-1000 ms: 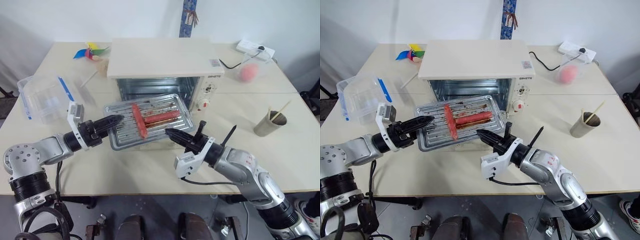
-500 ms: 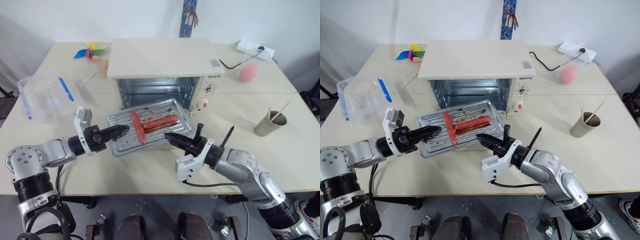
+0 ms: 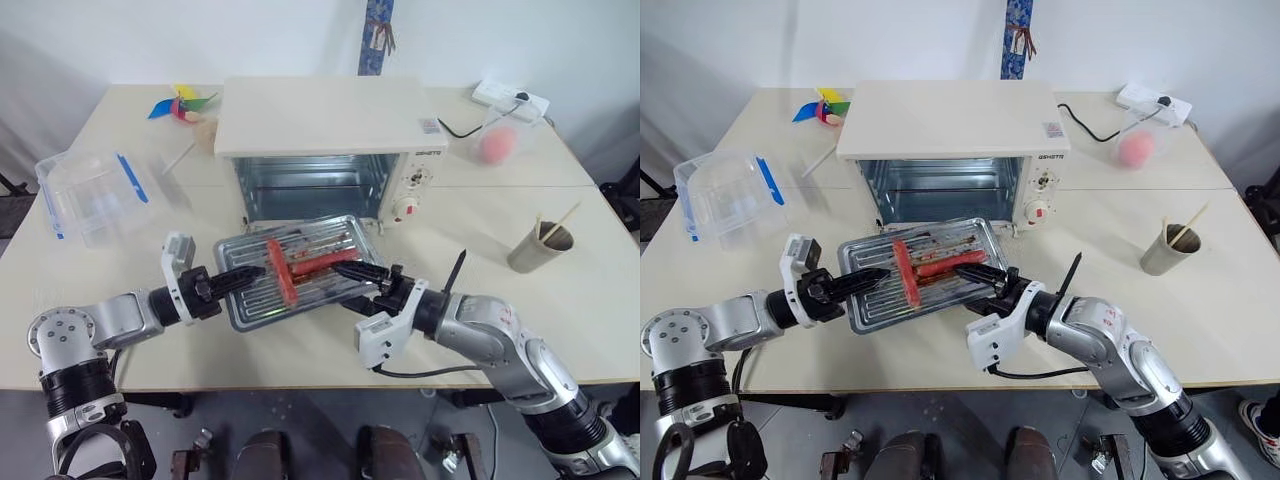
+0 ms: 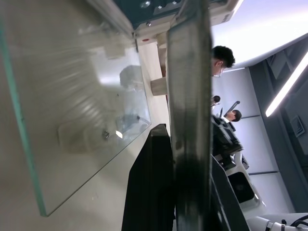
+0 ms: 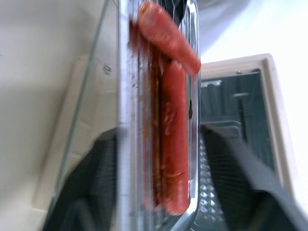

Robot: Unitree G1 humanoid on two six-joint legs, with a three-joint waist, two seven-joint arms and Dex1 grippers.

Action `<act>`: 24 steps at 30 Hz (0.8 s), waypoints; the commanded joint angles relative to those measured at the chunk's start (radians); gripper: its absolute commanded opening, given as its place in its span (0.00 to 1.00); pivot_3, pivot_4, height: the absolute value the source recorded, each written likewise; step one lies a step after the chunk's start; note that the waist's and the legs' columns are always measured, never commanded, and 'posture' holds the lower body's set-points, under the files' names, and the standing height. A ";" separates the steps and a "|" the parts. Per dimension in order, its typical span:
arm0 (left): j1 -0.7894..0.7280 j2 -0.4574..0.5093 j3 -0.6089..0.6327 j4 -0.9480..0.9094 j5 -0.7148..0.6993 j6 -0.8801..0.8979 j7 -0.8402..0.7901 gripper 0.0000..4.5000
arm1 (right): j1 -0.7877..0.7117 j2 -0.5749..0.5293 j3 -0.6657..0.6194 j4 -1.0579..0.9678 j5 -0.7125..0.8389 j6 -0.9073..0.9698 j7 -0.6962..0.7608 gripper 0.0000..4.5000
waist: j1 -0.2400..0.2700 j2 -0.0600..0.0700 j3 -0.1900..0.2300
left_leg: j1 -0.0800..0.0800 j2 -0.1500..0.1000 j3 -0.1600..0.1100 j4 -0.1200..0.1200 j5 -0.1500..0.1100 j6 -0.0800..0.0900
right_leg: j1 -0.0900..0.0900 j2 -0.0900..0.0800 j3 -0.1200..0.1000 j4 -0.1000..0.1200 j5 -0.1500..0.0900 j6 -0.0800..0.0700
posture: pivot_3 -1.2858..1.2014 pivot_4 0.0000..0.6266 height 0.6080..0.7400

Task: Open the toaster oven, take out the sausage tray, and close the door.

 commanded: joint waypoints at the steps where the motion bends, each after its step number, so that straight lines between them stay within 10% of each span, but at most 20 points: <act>1: 0.021 -0.011 0.007 0.034 -0.049 -0.030 0.033 0.00 | 0.019 -0.015 -0.051 -0.062 0.128 -0.008 0.025 0.95 | 0.000 0.000 0.000 | 0.000 0.000 0.000 0.000 0.000 0.000 | 0.000 0.000 0.000 0.000 0.000 0.000 | 0.52 0.24 1.00; 17: 0.172 0.018 -0.085 -0.047 -0.469 -0.250 0.219 0.00 | 0.085 -0.241 -0.199 0.068 0.461 0.143 0.286 0.99 | 0.019 0.000 0.000 | 0.002 0.000 -0.002 0.000 0.000 0.000 | 0.001 0.000 0.003 -0.001 0.000 0.000 | 0.52 0.24 1.00; 24: 0.316 -0.002 -0.036 -0.172 -0.522 -0.389 0.238 0.00 | 0.009 -0.238 -0.193 0.331 0.409 0.090 0.254 0.56 | 0.022 0.000 0.000 | 0.002 0.000 0.001 0.001 -0.001 0.001 | 0.001 0.000 0.006 -0.002 0.000 0.000 | 0.52 0.24 1.00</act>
